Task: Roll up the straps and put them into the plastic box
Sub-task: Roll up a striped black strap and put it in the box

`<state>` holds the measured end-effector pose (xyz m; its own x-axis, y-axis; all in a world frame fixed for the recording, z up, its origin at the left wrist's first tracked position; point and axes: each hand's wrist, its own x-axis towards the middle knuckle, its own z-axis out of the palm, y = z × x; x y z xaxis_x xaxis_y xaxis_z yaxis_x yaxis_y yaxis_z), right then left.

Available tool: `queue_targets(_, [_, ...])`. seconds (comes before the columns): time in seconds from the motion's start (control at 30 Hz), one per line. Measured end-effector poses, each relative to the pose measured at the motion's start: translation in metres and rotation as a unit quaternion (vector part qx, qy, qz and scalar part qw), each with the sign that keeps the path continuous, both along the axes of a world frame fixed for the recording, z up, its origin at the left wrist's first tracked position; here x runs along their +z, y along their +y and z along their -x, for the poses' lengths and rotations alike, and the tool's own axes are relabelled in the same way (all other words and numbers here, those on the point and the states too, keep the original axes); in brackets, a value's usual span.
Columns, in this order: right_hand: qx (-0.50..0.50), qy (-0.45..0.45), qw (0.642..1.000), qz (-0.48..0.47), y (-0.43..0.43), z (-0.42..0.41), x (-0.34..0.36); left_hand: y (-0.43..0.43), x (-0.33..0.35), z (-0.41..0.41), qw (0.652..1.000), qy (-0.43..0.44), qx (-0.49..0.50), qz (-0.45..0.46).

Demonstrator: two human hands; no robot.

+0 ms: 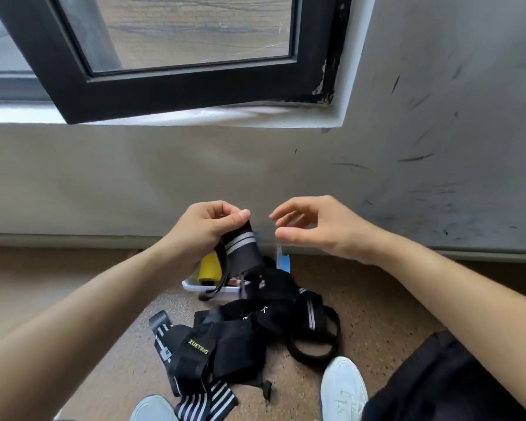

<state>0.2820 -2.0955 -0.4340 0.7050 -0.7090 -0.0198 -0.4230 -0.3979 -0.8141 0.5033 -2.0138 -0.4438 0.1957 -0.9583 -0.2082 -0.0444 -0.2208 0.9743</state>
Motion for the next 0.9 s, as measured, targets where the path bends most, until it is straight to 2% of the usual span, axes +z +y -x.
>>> queue_targets(0.13, [-0.003,-0.014,1.000,0.001,0.033,-0.018,-0.005,0.001,0.001,0.008,0.994,0.059,0.093,-0.018])
queue_targets(0.33, [-0.069,-0.084,0.992,0.056,0.031,-0.028,-0.020,0.003,0.005,0.011,0.981,0.159,0.108,-0.020])
queue_targets(0.43, [-0.061,-0.136,0.988,0.038,0.022,-0.024,-0.018,0.004,0.008,0.008,0.989,0.114,0.093,-0.004])
queue_targets(0.57, [-0.054,-0.160,0.986,-0.002,0.011,-0.016,-0.014,0.005,0.010,0.001,0.995,0.061,0.078,0.005])
queue_targets(0.67, [-0.042,-0.164,0.985,-0.028,0.005,-0.013,-0.011,0.007,0.013,0.000,0.996,-0.028,0.060,0.056])
queue_targets(0.8, [-0.028,-0.185,0.981,-0.058,0.004,-0.012,-0.005,0.012,0.018,0.003,0.989,-0.042,-0.036,0.136])
queue_targets(0.9, [-0.014,-0.175,0.982,-0.069,0.004,-0.011,-0.002,0.012,0.017,0.005,0.975,-0.111,-0.045,0.187])
